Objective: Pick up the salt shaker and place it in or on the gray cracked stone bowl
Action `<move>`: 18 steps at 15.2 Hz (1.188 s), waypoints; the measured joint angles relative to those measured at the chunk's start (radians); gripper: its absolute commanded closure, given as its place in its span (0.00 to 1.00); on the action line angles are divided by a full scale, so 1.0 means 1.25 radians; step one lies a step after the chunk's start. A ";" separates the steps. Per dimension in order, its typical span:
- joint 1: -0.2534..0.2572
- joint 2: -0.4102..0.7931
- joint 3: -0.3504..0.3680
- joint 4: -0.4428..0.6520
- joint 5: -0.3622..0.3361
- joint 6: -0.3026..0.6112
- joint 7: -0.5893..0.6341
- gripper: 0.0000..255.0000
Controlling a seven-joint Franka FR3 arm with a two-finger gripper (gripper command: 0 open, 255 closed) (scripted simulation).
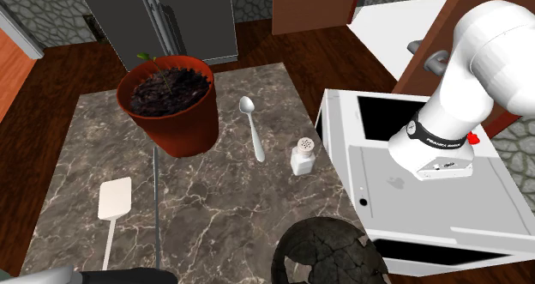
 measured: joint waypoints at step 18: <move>0.097 -0.024 0.174 -0.404 0.144 0.460 0.130 0.00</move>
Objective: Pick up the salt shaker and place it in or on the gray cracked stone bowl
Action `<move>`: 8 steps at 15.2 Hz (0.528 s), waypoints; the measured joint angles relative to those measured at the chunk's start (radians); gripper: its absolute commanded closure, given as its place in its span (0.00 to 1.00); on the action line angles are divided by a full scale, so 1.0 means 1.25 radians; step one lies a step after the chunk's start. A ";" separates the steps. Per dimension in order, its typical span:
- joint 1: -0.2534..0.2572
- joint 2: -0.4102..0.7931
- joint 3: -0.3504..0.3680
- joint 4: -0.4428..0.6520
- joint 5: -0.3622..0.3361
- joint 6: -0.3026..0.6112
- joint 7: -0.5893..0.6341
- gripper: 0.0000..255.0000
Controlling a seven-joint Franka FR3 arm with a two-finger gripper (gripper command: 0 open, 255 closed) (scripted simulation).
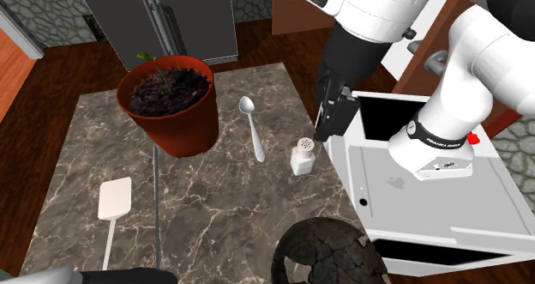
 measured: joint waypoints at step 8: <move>0.020 0.094 0.046 -0.054 0.036 0.162 0.019 0.00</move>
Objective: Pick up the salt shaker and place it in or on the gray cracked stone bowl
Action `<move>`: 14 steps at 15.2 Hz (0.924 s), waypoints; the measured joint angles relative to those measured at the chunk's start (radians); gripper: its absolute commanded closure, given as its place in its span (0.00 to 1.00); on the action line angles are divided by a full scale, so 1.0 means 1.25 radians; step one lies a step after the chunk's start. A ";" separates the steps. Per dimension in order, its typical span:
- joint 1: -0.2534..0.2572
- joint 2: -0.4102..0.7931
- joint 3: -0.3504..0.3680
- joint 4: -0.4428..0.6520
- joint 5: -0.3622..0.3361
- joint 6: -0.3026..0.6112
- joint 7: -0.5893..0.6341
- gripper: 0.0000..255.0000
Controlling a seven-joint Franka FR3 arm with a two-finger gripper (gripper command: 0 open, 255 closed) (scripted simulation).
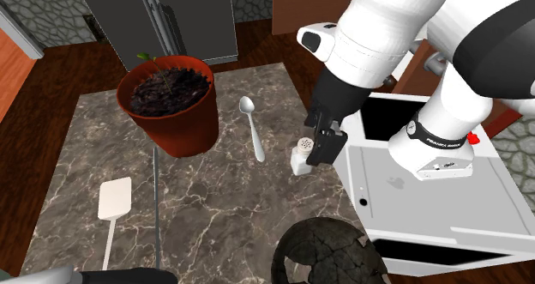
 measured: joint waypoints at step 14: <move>0.000 0.037 0.008 -0.008 0.005 0.046 -0.001 1.00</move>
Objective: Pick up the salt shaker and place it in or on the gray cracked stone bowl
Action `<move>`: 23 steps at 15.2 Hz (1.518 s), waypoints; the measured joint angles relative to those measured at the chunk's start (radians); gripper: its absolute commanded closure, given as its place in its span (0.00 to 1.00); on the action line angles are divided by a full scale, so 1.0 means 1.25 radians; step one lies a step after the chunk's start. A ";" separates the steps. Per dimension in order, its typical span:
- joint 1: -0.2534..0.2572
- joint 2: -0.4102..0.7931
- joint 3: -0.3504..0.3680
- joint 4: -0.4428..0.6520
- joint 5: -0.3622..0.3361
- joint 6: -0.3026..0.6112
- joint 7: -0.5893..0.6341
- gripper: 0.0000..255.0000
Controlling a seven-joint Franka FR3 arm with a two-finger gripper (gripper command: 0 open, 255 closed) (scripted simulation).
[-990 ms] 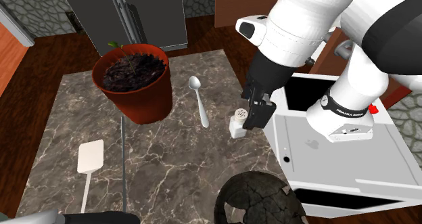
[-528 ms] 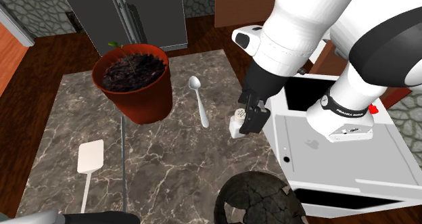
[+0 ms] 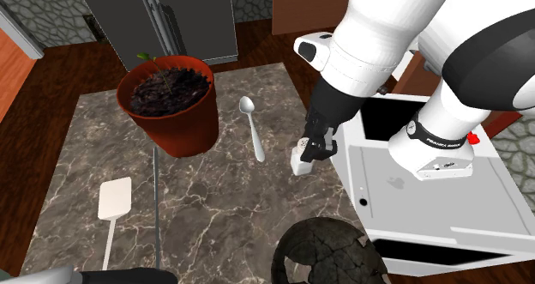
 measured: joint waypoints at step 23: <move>-0.016 -0.116 -0.035 0.122 -0.040 -0.237 0.012 1.00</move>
